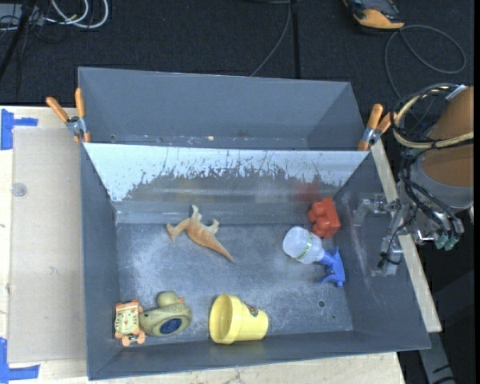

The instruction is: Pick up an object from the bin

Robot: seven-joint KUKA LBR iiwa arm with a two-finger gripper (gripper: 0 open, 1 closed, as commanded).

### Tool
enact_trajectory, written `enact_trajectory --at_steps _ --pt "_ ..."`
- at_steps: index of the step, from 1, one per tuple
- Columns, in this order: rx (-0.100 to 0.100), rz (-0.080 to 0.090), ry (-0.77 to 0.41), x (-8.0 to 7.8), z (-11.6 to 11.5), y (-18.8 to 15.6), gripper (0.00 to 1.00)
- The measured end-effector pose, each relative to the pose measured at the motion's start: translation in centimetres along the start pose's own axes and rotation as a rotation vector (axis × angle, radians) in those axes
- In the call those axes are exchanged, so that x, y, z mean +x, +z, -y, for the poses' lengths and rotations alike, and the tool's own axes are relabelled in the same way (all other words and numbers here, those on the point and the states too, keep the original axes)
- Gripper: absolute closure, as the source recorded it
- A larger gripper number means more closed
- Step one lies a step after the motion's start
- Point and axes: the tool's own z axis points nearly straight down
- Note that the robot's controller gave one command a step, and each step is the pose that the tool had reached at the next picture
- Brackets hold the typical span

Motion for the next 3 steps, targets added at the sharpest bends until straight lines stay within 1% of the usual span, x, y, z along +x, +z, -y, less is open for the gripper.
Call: enact_trajectory --at_steps 1,2,3 --pt "0.001 0.007 -0.004 -0.1 -0.1 -0.5 0.00" --pt "0.004 0.012 -0.049 -1.1 -1.9 2.8 0.00" --pt "0.001 0.010 -0.071 -2.1 -2.4 8.1 0.00"
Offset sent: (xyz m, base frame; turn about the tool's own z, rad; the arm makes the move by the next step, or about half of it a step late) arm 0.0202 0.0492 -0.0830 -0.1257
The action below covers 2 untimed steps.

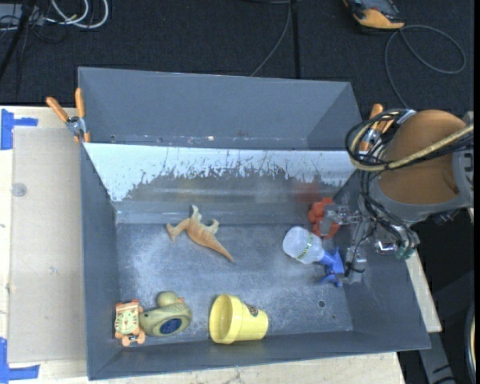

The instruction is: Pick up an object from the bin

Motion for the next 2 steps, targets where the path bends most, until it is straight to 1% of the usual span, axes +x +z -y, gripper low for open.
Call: enact_trajectory --at_steps 1,2 --pt "0.002 -0.001 -0.074 1.32 -0.34 6.73 1.00" --pt "0.002 -0.001 -0.075 1.32 -0.34 6.72 1.00"
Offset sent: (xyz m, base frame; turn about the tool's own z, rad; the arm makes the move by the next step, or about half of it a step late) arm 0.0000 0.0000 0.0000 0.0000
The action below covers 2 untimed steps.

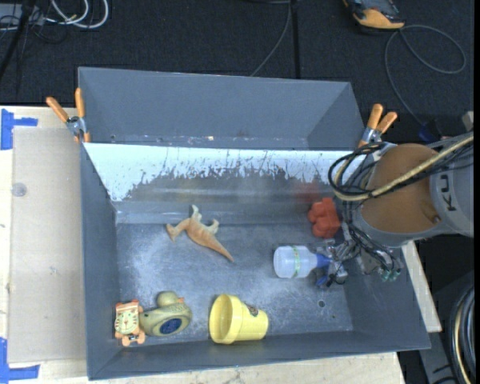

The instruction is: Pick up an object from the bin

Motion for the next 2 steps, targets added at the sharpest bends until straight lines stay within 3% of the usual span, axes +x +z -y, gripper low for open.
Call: enact_trajectory --at_steps 1,2 --pt "-0.001 0.000 -0.027 -0.17 -0.60 -8.52 1.00" --pt "-0.001 0.000 -0.028 -0.18 -0.62 -8.52 1.00"
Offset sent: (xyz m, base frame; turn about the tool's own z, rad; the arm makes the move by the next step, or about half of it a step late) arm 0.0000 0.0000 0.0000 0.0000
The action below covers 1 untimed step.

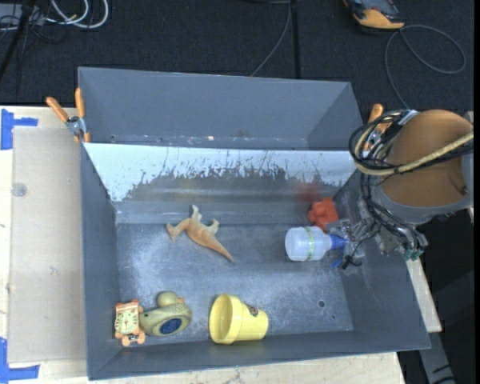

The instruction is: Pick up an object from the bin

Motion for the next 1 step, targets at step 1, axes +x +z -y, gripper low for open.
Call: enact_trajectory --at_steps 1 --pt "-0.004 -0.008 0.024 0.39 -0.20 -4.06 1.00"
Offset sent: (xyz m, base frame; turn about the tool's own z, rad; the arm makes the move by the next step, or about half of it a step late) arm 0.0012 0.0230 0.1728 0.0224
